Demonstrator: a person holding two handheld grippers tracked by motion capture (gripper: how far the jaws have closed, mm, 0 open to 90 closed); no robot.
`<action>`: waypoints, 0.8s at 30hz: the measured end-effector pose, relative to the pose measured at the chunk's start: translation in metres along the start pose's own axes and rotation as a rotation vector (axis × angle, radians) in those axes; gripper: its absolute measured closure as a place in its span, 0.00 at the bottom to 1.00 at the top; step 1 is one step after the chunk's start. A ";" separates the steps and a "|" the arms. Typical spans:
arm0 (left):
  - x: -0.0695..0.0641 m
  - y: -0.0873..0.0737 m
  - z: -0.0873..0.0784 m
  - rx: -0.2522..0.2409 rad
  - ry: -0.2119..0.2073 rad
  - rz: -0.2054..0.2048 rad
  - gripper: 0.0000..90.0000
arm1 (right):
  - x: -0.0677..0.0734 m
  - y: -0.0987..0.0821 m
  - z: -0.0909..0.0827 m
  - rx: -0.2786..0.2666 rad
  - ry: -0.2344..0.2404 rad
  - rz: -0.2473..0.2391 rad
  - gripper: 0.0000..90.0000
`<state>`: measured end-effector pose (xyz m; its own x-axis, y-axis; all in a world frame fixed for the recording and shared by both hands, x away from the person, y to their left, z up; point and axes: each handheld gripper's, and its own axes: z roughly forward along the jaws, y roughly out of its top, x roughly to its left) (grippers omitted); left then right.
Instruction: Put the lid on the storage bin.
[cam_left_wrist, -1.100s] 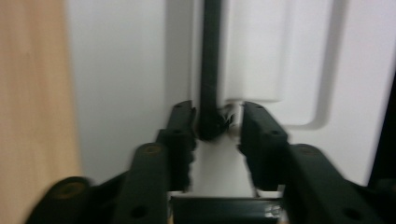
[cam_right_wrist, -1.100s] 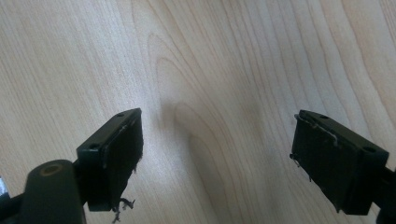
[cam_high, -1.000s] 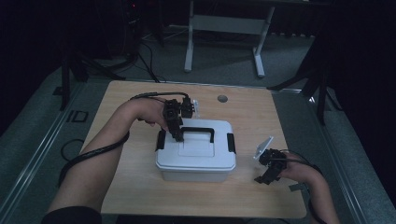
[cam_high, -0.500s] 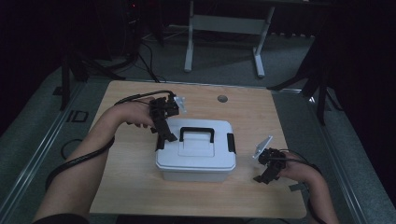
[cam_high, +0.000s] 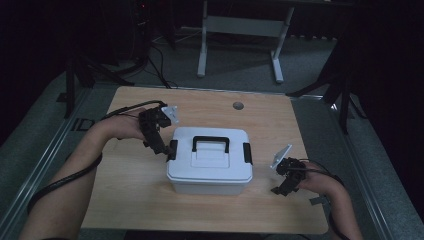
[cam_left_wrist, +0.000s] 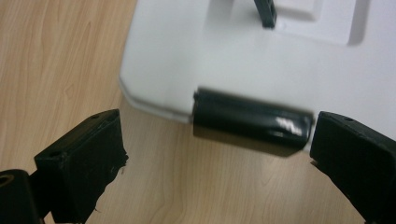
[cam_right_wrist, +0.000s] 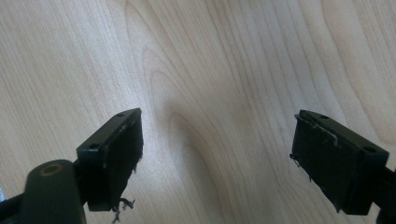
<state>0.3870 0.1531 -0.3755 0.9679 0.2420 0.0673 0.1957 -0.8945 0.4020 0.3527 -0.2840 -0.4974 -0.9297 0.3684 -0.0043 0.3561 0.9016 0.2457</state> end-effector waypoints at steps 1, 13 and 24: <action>-0.001 -0.004 -0.001 -0.004 0.000 -0.007 0.03 | 0.000 0.000 0.000 0.000 -0.001 0.000 0.18; -0.006 -0.051 0.000 -0.043 0.011 -0.069 0.03 | 0.000 0.002 -0.004 -0.002 -0.017 -0.002 0.18; -0.012 -0.087 0.018 -0.091 0.002 -0.122 0.03 | -0.001 0.002 -0.003 -0.025 -0.040 0.002 0.18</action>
<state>0.3614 0.2211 -0.4276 0.9376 0.3475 0.0152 0.2963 -0.8208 0.4884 0.3539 -0.2829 -0.4937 -0.9242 0.3796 -0.0429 0.3551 0.8951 0.2696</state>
